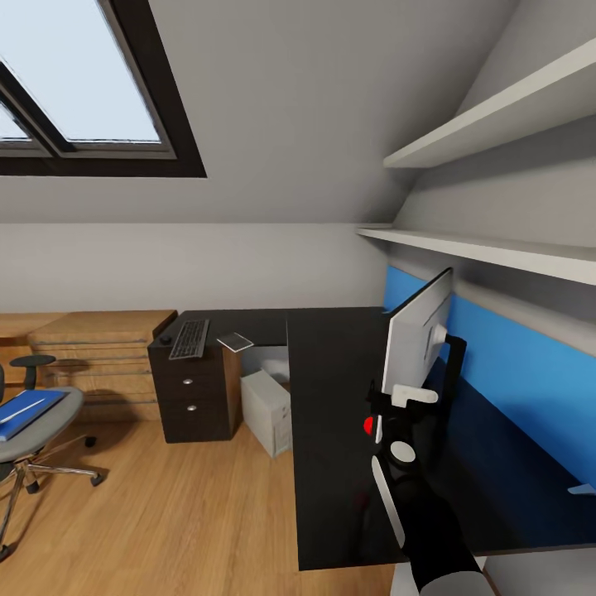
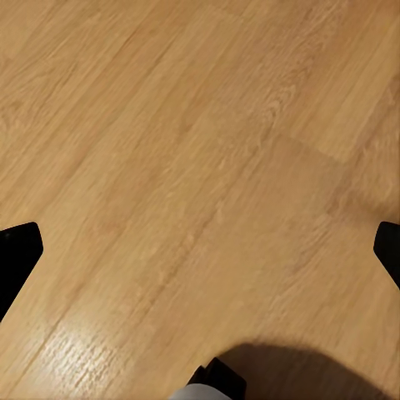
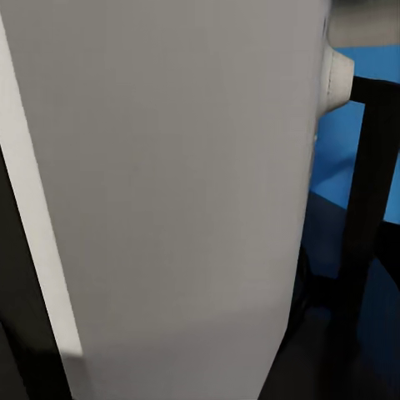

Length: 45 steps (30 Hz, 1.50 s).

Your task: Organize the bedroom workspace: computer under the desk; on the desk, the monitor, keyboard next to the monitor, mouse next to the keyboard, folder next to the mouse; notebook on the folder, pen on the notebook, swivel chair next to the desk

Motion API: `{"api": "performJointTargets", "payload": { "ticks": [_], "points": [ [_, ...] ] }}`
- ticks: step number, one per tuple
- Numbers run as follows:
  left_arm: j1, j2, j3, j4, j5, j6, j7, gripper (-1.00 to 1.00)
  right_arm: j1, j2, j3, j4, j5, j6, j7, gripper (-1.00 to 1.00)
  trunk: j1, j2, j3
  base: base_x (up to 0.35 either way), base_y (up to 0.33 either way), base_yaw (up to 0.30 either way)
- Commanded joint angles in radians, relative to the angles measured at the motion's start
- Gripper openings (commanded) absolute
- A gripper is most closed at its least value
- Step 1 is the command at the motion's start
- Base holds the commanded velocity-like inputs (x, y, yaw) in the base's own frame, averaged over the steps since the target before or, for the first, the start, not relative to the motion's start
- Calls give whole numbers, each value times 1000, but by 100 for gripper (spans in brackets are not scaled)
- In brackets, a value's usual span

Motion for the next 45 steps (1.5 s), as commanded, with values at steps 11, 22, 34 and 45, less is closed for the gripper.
{"api": "performJointTargets", "payload": {
  "ticks": [11,22,34,45],
  "points": [
    [0,1,-8,-3,6,-2,10,100,-1,0,1,0,10,8,-5,100,0,-1,-1,-197,-115,0],
    [0,1,-8,-3,7,-2,10,100,-1,0,3,9,10,8,-5,100,0,-1,-1,-274,-210,0],
    [0,1,-6,-3,8,-2,9,100,0,0,4,17,10,8,-4,100,0,-1,-1,-52,-227,0],
    [0,1,-5,-3,9,-2,9,100,-1,0,3,18,10,5,1,100,0,-1,-1,-1,243,0]
  ]
}}
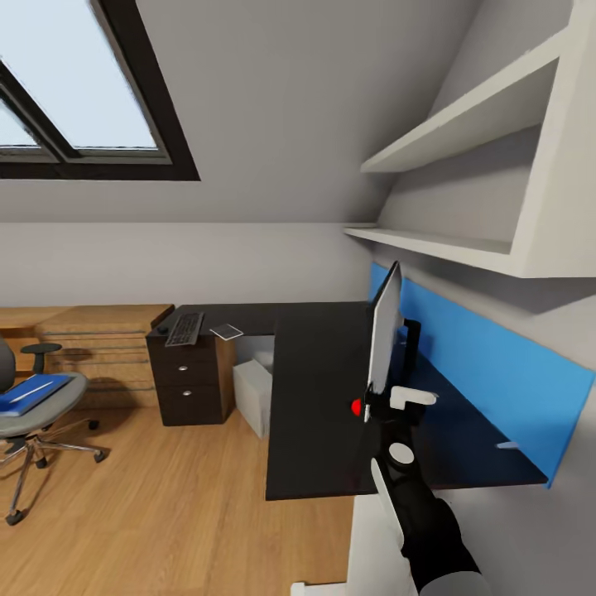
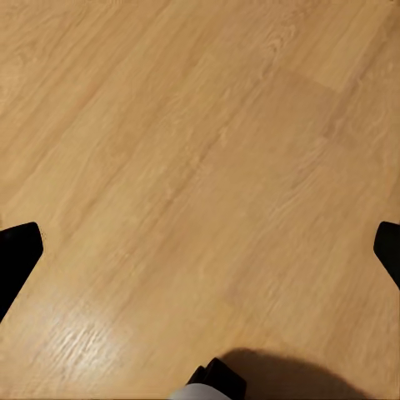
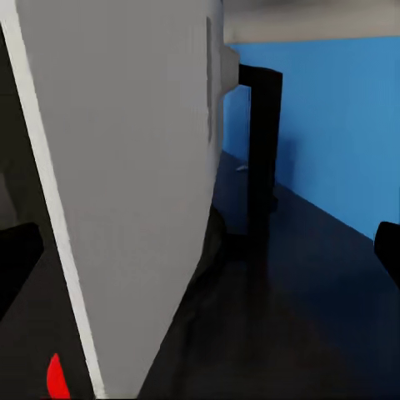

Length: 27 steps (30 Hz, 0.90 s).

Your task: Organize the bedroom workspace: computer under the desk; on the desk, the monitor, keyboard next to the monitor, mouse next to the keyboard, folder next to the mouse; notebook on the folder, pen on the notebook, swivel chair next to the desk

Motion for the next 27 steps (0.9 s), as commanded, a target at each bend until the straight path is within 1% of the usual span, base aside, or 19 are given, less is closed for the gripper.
{"api": "performJointTargets", "payload": {
  "ticks": [1,6,16,19,25,27],
  "points": [
    [0,1,-8,-3,5,-2,8,100,-1,0,1,-1,10,8,-4,100,0,-1,-1,0,301,0],
    [0,1,-8,-3,5,-2,8,100,-1,0,2,-1,8,9,-2,100,0,-1,-1,0,203,0],
    [0,2,-9,-3,5,-2,8,100,-1,0,1,-1,9,7,-1,100,0,-1,-1,7,26,0],
    [0,2,-9,-3,5,-2,8,100,-1,0,1,-1,9,6,-1,100,0,-1,-1,153,2,0],
    [0,3,-8,-3,6,-2,9,100,-1,0,1,1,9,6,-1,100,0,-1,-1,250,1,0],
    [1,2,-8,-3,6,-2,10,100,-1,0,1,1,9,6,-1,100,0,-1,-1,90,0,0]
  ]
}}
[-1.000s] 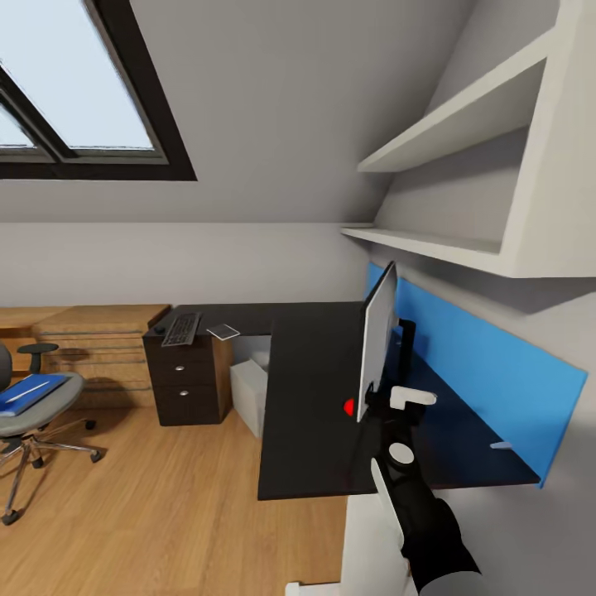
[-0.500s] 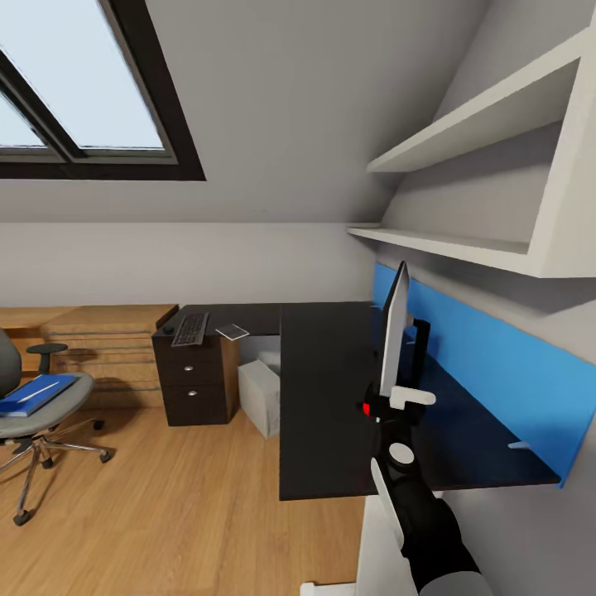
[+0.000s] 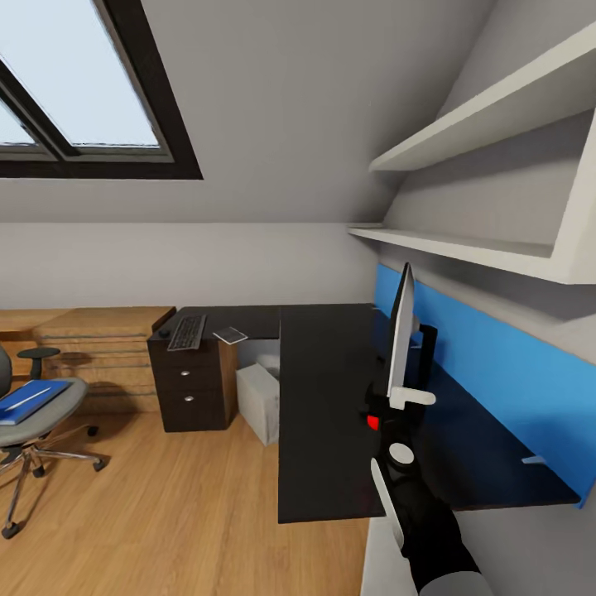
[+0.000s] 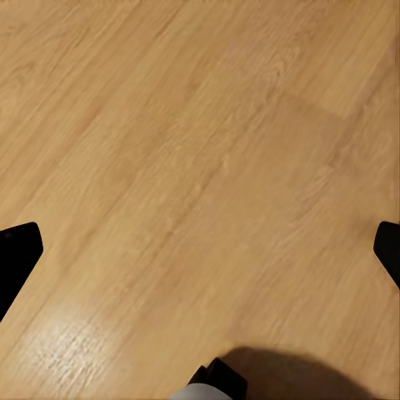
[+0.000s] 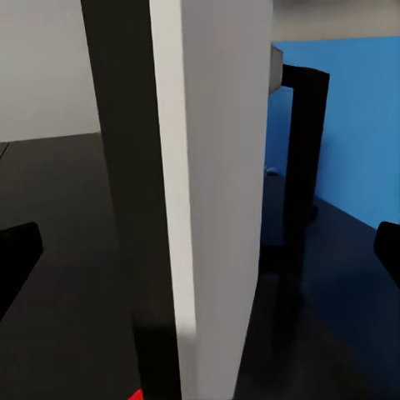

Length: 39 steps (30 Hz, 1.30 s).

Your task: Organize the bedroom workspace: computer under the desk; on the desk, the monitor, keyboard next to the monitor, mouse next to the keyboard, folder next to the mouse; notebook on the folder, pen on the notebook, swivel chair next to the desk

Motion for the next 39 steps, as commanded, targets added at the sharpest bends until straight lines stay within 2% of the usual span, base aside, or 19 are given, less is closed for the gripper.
{"api": "performJointTargets", "payload": {
  "ticks": [1,16,30,39],
  "points": [
    [0,2,-9,-3,5,-2,9,100,-1,0,1,-1,10,8,-5,100,0,-1,-1,45,0,0],
    [0,0,-9,-3,5,-2,8,100,-1,0,1,-1,10,8,-5,100,0,-1,-1,91,-9,0],
    [0,0,-9,-3,7,-1,8,100,-1,0,1,-1,10,8,-5,100,0,-1,-1,1,-130,0],
    [0,0,-10,-3,7,-1,8,100,-1,0,2,13,11,7,-6,100,0,-1,-1,0,-274,0]
  ]
}}
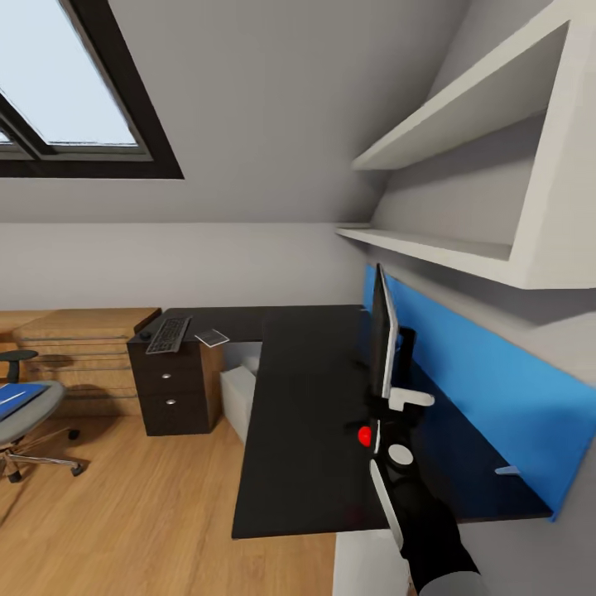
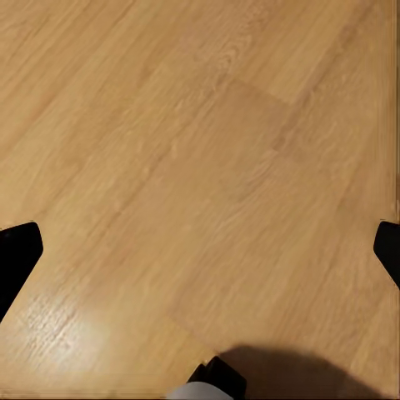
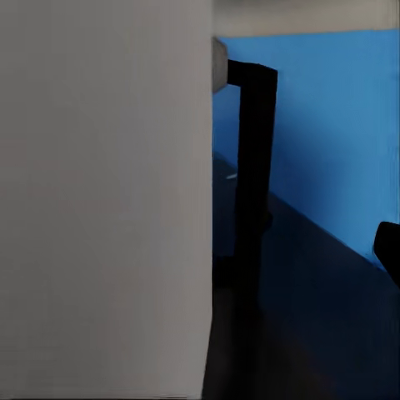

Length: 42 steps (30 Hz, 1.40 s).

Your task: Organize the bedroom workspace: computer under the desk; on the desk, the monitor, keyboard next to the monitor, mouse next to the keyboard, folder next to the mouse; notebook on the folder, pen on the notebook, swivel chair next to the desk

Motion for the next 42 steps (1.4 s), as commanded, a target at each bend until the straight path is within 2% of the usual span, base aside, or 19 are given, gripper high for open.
{"api": "performJointTargets", "payload": {
  "ticks": [1,22,33,42],
  "points": [
    [0,1,-8,-3,5,-3,9,100,0,0,0,0,8,8,-6,100,0,-1,-1,0,-303,0],
    [0,1,-9,-3,4,-4,8,100,0,0,2,1,7,8,-6,100,0,-1,-1,0,-95,0],
    [0,1,-10,-3,4,-2,8,100,0,0,2,1,7,8,-6,100,0,-1,-1,0,-242,0],
    [1,1,-9,-3,4,0,8,100,0,0,2,3,7,8,-6,100,0,-1,-1,0,-37,0]
  ]
}}
